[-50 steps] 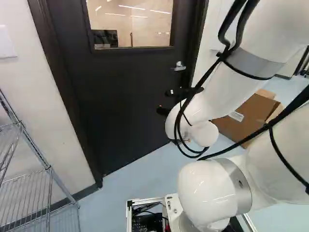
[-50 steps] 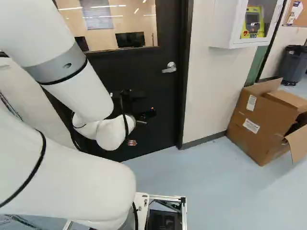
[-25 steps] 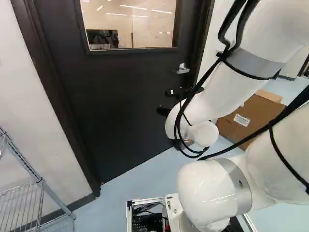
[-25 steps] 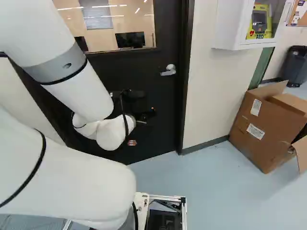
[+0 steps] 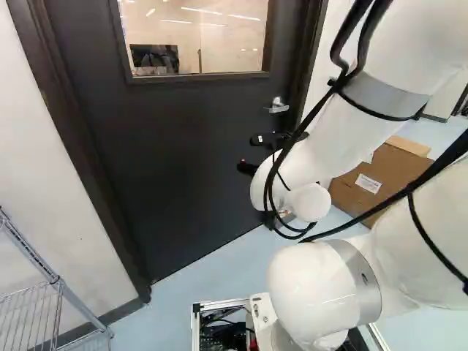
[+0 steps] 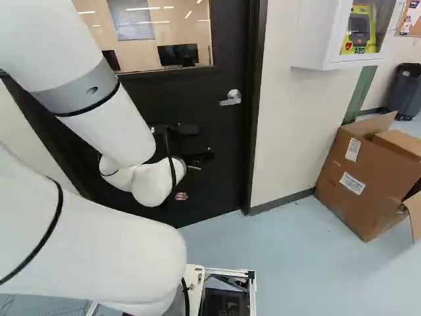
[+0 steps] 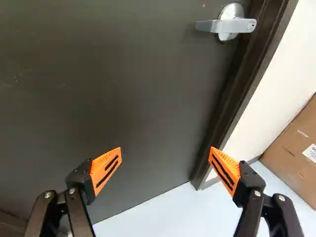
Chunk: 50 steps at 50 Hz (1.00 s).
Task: Open the door and move inside
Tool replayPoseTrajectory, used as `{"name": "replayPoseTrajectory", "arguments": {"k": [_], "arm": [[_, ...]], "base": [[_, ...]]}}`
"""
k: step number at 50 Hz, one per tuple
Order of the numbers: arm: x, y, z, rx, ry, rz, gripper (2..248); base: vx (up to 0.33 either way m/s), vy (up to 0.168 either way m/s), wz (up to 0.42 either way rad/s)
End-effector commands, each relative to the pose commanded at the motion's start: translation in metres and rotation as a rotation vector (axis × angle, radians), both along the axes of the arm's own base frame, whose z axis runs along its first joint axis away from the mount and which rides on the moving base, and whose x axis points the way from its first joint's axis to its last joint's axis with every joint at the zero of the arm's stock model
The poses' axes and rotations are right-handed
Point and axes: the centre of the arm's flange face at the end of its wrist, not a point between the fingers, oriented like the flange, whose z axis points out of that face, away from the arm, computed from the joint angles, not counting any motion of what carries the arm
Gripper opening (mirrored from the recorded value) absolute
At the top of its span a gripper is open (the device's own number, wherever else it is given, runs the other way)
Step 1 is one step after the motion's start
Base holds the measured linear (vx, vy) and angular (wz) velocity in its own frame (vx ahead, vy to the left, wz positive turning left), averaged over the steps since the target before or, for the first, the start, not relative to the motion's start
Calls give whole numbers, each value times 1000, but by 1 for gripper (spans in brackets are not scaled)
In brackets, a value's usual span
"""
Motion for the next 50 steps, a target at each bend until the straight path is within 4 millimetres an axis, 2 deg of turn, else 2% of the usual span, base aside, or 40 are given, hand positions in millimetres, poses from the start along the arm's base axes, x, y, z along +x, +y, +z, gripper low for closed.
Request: {"name": "replayPoseTrajectory", "arguments": {"k": [26,50], "arm": [[24,-4,25,0,-63,-16,247],[54,-21,51,-4,-117,-65,247]], "base": [[0,0,0],[0,0,0]]}}
